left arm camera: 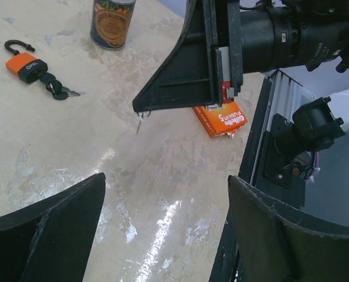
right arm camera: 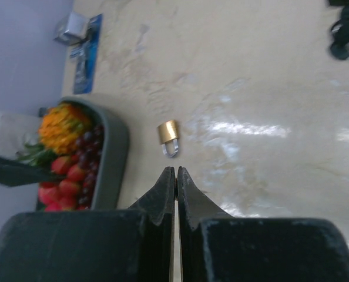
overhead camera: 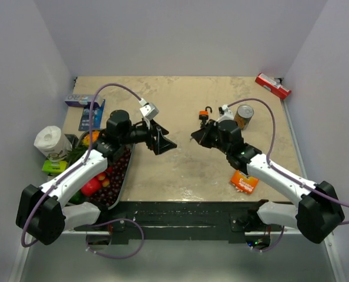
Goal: Unlock with the key
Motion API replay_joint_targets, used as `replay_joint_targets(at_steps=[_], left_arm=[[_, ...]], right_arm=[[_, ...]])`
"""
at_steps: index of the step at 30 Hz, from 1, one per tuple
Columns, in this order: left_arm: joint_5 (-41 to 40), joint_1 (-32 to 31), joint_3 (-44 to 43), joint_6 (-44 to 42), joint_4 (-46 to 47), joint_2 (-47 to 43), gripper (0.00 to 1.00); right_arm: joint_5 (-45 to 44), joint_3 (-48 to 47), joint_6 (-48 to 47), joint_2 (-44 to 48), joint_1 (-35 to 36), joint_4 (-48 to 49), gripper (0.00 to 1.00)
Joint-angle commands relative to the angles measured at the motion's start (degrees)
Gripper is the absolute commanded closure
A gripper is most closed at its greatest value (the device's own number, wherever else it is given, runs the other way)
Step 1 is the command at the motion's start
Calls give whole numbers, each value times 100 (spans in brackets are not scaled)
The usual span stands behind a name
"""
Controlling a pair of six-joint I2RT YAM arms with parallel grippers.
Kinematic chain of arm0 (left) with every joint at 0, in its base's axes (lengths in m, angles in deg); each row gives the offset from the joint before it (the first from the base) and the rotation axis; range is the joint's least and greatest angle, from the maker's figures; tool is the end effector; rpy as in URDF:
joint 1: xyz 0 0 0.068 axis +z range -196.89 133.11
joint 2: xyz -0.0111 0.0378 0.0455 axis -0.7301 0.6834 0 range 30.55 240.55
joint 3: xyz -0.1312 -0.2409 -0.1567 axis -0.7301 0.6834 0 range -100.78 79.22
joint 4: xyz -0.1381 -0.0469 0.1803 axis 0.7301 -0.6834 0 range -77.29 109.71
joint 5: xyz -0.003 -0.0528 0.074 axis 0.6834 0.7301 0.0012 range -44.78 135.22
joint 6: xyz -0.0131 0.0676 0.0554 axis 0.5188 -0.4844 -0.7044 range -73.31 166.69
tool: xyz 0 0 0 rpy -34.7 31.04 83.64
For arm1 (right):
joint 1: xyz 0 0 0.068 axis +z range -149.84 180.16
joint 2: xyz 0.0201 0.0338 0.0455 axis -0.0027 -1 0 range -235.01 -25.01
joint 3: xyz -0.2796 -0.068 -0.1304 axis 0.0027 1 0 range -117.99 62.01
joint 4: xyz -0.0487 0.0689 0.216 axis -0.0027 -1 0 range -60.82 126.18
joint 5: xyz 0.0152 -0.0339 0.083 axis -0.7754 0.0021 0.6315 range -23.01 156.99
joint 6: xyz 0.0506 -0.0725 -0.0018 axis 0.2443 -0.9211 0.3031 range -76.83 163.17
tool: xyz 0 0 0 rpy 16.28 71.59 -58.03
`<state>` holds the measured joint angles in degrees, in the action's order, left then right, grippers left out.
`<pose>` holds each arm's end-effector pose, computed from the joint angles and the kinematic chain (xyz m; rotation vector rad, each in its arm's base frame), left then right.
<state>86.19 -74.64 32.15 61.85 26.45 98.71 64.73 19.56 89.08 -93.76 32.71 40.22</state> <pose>0.2017 -0.1644 0.3460 0.7335 1.7732 -1.1643 0.2268 0.1411 0.3025 0.2667 2.0427 0.8432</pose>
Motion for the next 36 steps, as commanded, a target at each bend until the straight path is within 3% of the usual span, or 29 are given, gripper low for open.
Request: replay_joint_targets(at_steps=[1,13,16,24,26,36], left_arm=[[175,-82,110,-302,503,-286,11],[578,-222,242,-215,872,-286,11],[693,-257,260,-189,943,-286,16],[728,-319,295,-171,1040,-295,44],[737,-319,295,-162,1040,-268,54],[710,-345,295,-153,1031,-259,81]], right_arm=[[165,-359,655,257,574,414,100],[209,-641,1254,494,1306,1135,100],[200,-667,1254,556,1367,1100,100],[182,-667,1254,670,1385,1065,100],[130,-659,1254,687,1385,1056,100],[50,-588,1236,758,1385,994,100]])
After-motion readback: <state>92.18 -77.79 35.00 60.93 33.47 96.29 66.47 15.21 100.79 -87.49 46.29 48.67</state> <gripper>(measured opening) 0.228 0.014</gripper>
